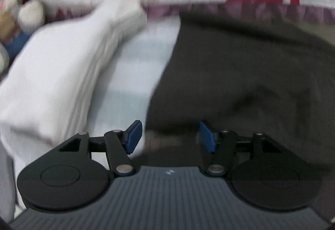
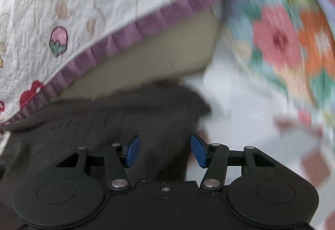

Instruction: Fold clothes

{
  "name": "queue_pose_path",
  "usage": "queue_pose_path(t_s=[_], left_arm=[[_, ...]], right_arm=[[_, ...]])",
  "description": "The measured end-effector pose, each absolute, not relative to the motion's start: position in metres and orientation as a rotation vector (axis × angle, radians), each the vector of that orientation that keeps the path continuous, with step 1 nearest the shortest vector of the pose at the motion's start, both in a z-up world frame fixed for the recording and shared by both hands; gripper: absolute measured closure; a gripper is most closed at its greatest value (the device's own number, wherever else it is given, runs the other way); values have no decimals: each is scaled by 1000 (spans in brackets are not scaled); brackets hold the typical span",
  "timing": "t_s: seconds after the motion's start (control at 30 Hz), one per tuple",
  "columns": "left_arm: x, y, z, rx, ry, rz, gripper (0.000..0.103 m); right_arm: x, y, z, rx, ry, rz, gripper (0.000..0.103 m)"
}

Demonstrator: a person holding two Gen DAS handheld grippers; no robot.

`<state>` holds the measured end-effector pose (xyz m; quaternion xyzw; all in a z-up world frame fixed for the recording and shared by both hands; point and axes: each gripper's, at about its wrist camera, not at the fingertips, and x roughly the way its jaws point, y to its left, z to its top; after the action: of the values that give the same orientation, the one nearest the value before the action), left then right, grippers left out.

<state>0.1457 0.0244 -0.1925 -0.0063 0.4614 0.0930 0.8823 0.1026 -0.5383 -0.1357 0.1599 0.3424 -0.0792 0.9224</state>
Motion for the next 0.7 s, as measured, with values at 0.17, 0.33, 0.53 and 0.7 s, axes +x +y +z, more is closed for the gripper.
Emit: queue_pose_path(t_s=[0.17,0.33,0.53,0.7], left_arm=[[125,23,-192,-140,1020,85,41],[122,39,-197,-162,1018,130,41],[128,69,-196,-262,997,160,41],[126,73,-191,-281,1000,152,41]], right_arm=[[43,-527,-164,521,771,-175,44],[2,-509,-194,694,866,-132,44],[-13,-475,-213,850,949,12,44],[-4,-446,-211,784,907,29,34]])
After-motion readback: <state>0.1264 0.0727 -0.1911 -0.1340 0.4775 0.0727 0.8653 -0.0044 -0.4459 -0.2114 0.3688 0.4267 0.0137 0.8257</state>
